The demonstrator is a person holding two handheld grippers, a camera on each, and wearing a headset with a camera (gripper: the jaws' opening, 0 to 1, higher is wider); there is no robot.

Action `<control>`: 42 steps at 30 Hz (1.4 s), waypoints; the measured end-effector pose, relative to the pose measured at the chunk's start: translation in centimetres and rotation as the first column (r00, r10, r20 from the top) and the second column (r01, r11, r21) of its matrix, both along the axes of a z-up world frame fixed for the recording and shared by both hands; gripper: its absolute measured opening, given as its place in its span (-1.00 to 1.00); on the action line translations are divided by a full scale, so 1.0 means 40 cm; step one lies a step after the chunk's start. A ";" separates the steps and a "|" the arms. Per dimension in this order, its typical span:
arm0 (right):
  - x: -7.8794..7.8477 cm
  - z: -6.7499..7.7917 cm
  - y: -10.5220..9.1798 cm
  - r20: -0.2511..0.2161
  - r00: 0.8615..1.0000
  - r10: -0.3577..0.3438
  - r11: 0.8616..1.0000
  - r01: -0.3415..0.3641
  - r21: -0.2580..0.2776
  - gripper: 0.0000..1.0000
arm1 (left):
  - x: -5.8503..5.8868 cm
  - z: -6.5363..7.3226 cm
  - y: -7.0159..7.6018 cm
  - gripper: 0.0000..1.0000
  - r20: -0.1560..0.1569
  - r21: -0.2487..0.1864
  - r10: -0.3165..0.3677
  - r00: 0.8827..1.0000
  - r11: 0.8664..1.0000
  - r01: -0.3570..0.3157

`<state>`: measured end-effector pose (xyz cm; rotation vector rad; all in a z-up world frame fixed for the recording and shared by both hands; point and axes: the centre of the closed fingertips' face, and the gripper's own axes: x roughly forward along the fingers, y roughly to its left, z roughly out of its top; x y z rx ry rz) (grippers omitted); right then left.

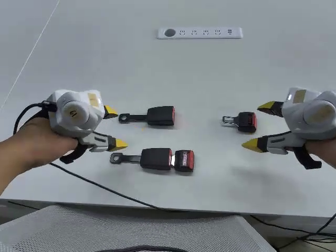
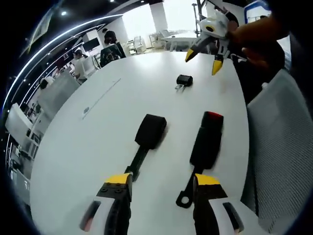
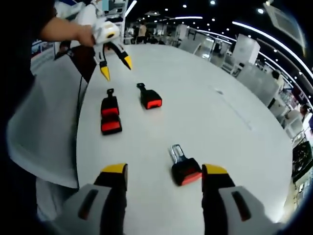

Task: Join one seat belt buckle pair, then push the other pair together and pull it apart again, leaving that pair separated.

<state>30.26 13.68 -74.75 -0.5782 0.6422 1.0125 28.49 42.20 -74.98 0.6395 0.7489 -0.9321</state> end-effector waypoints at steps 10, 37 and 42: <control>-0.069 0.019 -0.038 -0.005 0.998 -0.069 0.997 0.069 0.040 0.54 | -0.062 0.049 0.057 0.45 0.019 -0.116 0.161 0.987 0.981 -0.158; -0.136 0.063 -0.062 0.014 0.986 -0.168 0.979 0.165 0.122 1.00 | -0.144 0.085 0.151 1.00 0.029 -0.221 0.318 0.948 0.927 -0.304; -0.147 0.063 -0.061 0.011 0.988 -0.154 0.982 0.152 0.109 1.00 | -0.145 0.088 0.152 1.00 0.032 -0.224 0.320 0.947 0.925 -0.305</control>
